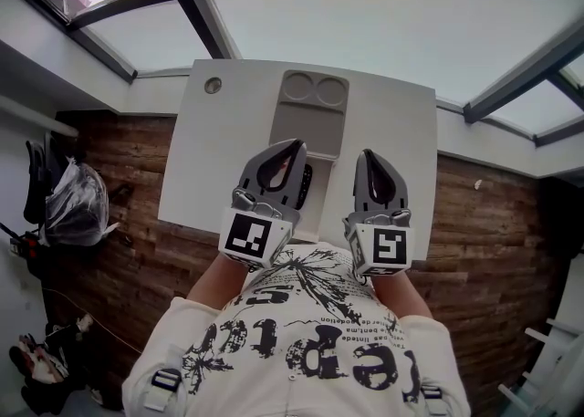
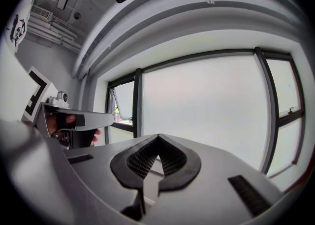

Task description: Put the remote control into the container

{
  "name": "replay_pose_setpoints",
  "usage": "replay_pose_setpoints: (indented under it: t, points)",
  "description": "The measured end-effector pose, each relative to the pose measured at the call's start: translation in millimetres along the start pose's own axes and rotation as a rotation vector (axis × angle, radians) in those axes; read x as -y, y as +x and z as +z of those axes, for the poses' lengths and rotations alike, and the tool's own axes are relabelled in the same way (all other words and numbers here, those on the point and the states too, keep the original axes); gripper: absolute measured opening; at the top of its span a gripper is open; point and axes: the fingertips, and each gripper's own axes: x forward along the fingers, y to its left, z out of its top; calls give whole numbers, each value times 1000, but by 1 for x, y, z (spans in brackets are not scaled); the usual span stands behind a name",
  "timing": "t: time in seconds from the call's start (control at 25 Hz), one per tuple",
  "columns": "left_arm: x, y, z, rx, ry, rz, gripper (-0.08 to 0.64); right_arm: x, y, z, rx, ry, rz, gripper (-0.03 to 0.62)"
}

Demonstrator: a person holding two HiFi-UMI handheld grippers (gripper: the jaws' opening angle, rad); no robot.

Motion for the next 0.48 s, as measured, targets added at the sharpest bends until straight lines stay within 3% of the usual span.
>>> replay_pose_setpoints:
  t: [0.48]
  points:
    - [-6,-3,-1,-6,-1,41,8,-5,0,0,-2,-6,2,3]
